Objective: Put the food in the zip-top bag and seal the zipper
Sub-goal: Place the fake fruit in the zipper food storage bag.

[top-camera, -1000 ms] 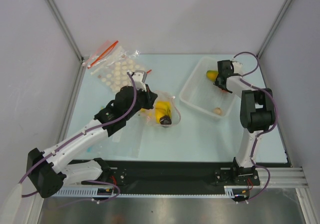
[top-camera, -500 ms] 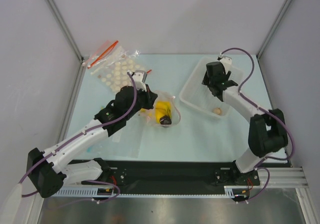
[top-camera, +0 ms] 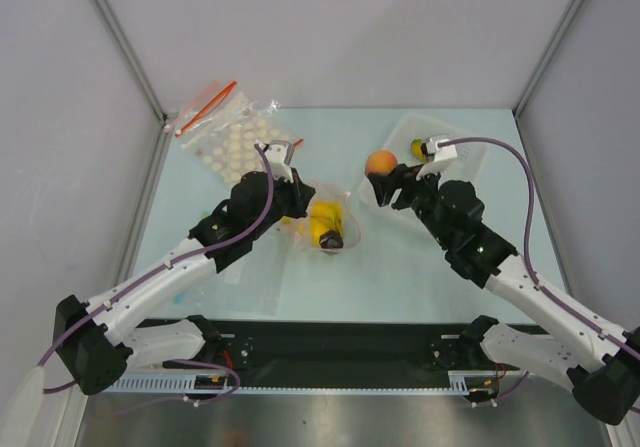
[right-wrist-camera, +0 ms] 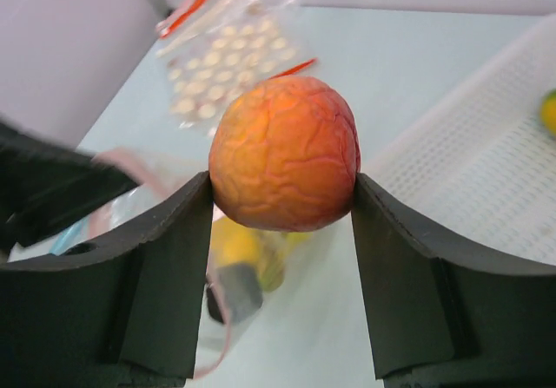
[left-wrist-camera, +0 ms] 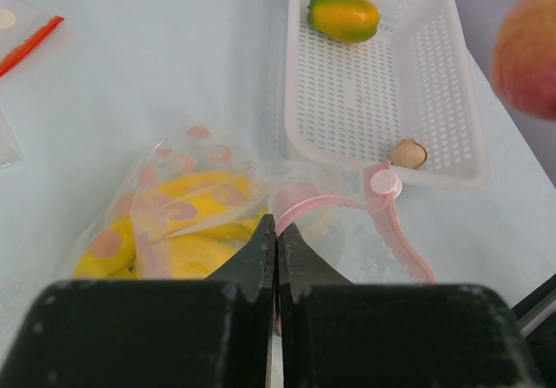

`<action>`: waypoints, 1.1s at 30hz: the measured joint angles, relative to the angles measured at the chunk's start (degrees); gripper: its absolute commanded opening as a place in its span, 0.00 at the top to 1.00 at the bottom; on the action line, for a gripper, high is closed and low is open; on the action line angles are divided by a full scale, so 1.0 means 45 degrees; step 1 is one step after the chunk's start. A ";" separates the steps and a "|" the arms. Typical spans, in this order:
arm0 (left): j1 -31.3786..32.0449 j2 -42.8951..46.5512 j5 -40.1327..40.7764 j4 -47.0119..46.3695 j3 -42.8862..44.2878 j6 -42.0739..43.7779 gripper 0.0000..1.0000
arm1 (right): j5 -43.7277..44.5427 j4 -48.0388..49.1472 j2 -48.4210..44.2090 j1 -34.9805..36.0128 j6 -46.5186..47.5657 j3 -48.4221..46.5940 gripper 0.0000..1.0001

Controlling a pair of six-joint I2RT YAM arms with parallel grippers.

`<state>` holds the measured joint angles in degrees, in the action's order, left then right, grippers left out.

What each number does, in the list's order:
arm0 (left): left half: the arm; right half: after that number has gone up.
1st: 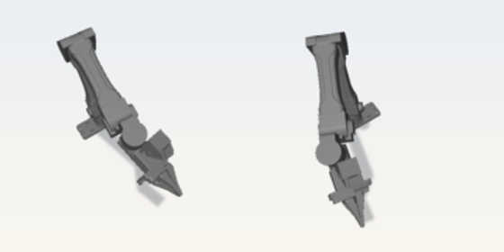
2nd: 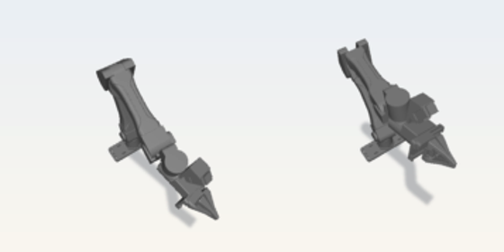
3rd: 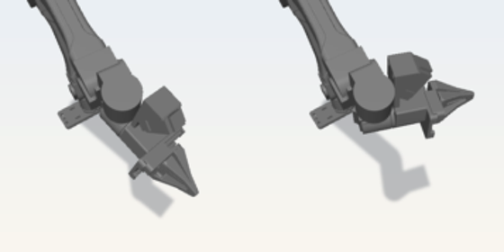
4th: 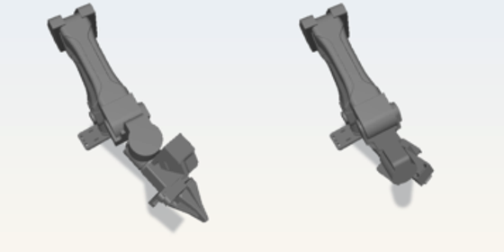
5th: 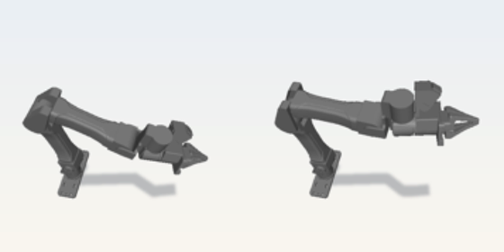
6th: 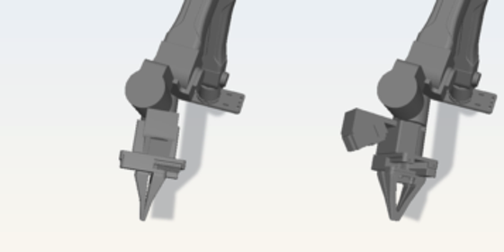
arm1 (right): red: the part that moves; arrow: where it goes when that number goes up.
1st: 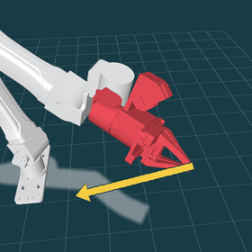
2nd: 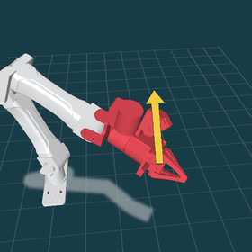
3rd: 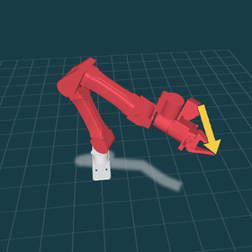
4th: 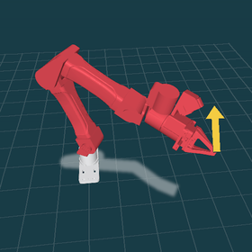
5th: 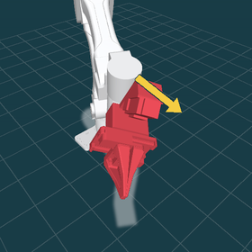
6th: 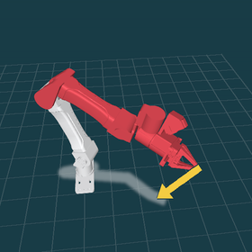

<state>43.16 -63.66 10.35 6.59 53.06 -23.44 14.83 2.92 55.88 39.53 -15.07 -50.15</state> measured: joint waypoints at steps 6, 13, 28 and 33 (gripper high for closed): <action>0.0005 -0.0024 0.0005 0.0005 0.0000 0.0005 1.00 | -0.2200 0.1078 -0.0335 0.1073 0.1122 0.0763 0.63; 0.0005 -0.0019 0.0102 0.0015 0.0000 0.0005 1.00 | -0.4007 0.1375 0.0121 0.2361 0.2448 0.0758 0.60; 0.0005 0.0335 0.0481 0.0097 0.0000 0.0005 1.00 | -0.4507 0.1326 0.1530 0.3016 0.3594 0.0597 0.58; 0.0005 0.0413 0.0636 0.0097 0.0000 0.0010 0.99 | -0.4498 0.1302 0.1807 0.3026 0.3643 0.0432 0.21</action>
<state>43.18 -61.80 13.21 7.03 53.06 -23.40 -5.41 8.78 64.01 53.15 1.32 -48.21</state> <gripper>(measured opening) 0.009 0.676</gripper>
